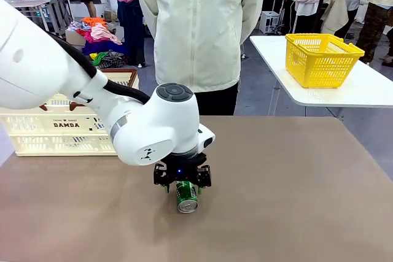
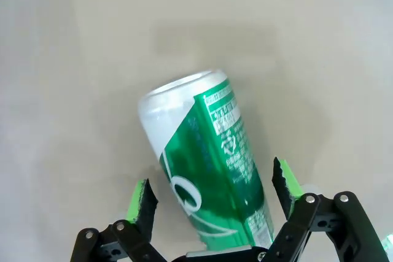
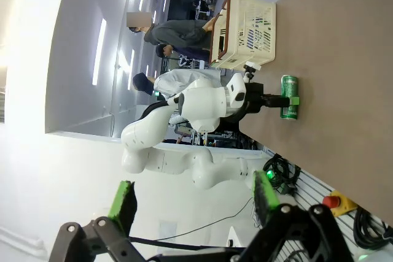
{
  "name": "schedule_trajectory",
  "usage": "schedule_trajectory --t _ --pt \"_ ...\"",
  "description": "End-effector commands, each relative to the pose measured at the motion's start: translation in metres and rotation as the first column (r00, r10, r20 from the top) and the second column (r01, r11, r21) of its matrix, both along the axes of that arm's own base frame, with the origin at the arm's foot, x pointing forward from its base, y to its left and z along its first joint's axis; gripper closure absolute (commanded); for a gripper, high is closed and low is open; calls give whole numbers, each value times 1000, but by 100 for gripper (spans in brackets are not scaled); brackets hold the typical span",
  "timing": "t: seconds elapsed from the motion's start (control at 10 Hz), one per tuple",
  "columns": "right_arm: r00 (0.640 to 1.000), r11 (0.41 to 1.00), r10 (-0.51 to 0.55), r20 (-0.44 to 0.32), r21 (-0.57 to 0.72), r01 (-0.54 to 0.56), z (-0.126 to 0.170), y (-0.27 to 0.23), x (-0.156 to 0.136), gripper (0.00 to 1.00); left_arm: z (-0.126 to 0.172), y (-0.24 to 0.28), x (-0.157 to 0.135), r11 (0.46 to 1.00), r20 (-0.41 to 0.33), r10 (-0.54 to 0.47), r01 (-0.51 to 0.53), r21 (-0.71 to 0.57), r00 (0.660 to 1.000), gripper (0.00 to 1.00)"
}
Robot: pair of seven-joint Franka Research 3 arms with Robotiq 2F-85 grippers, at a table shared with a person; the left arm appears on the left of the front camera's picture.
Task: Place the drinks into the Shopping basket.
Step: Pick up one drink and place it into the Shopping basket.
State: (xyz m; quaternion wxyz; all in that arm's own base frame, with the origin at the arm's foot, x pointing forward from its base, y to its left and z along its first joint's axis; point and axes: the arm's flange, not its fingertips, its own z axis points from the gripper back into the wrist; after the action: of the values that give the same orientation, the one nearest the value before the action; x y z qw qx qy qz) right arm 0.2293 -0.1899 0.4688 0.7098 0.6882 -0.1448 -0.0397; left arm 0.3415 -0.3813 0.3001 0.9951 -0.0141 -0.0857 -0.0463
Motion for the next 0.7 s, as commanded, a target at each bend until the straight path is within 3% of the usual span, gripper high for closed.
schedule_trajectory --t 0.0,0.2,0.3,0.4,0.6 --pt "1000 1000 -3 -7 22 4 6 0 -1 0 -8 -16 5 1000 22 23 -23 19 999 0" --pt "1000 1000 -3 -7 22 4 6 0 -1 0 -14 -18 10 1000 21 25 -25 18 999 0" --pt "1000 1000 -3 -7 22 4 6 0 -1 0 -15 -19 10 999 55 40 -41 28 998 44" --pt "1000 1000 -3 -7 22 4 6 0 -1 0 -14 -19 10 999 63 31 -33 29 998 100" --pt "1000 1000 -3 -7 22 4 6 0 -1 0 -12 -19 12 999 74 28 -30 25 997 100"
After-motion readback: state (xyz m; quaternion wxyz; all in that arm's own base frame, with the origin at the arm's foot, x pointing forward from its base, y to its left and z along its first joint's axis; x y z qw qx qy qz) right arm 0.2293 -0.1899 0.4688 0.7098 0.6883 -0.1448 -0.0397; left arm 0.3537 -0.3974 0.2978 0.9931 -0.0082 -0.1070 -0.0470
